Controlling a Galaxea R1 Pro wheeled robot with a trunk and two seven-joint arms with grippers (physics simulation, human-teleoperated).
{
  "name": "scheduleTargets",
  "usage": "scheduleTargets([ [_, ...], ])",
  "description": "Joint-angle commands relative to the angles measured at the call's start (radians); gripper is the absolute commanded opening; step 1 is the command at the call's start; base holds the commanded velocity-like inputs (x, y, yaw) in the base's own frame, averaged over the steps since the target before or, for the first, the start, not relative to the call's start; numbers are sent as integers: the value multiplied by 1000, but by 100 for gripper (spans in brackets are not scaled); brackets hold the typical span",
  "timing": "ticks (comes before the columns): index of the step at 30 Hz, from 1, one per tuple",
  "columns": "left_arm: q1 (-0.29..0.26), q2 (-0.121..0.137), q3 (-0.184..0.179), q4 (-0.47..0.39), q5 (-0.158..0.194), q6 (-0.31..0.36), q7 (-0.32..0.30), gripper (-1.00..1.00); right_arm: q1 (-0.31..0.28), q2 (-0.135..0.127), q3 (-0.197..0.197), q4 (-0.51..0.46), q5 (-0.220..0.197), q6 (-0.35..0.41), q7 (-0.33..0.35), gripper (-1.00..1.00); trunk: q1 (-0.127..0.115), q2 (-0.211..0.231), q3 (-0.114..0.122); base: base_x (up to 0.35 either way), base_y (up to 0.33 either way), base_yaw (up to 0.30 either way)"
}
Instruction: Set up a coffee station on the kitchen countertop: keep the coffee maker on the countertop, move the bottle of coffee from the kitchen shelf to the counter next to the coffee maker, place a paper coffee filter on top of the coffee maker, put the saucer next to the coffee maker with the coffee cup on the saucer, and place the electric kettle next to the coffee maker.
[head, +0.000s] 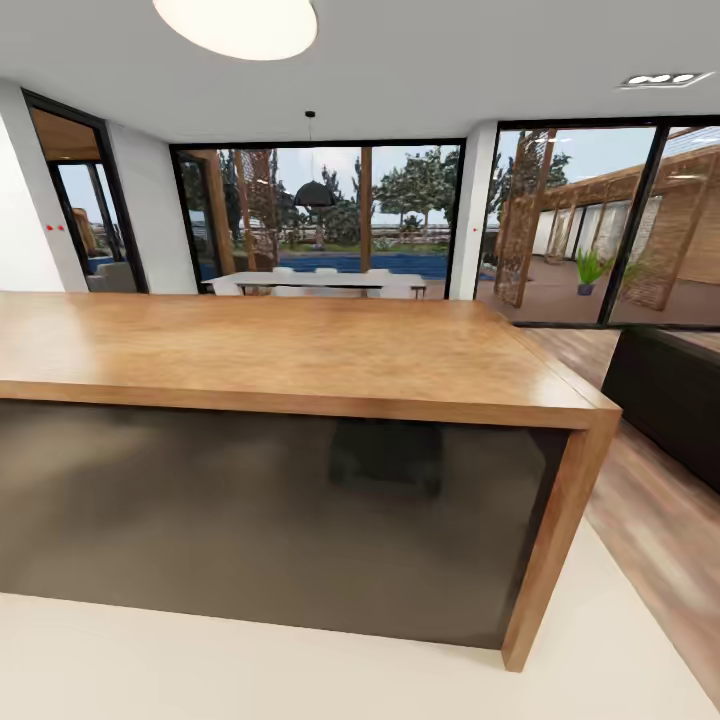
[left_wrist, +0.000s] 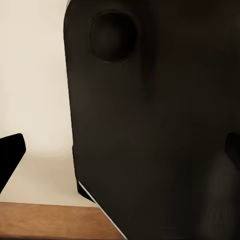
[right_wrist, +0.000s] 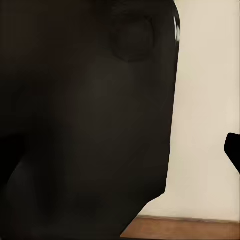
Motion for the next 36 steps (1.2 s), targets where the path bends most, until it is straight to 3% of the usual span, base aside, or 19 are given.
scheduleTargets([
  [1, 1, 5, -2, -6, -1, -5, -2, 100, -6, 6, 4, -6, 2, -2, -3, 100, 0, 0, 0, 0, 0, 0],
  [8, 1, 3, -2, -15, 1, -5, -2, 100, -14, 31, 2, -36, 1, -3, -3, 100, 0, 0, 0, 0, 0, 0],
  [23, 1, 3, -3, -18, -3, -5, -2, 100, -14, 31, 5, -56, 3, -38, -2, 100, 0, 0, 0, 2, -1, 0],
  [30, 0, 9, -5, -20, -8, -5, 2, 100, -14, 31, 2, -67, 0, -37, 1, 100, 0, 0, -1, 169, -109, 6],
  [36, 1, 8, -3, -20, -6, -5, 3, 100, -14, 31, 3, -69, 0, -37, 2, 100, 0, 0, -5, 120, -24, 199],
])
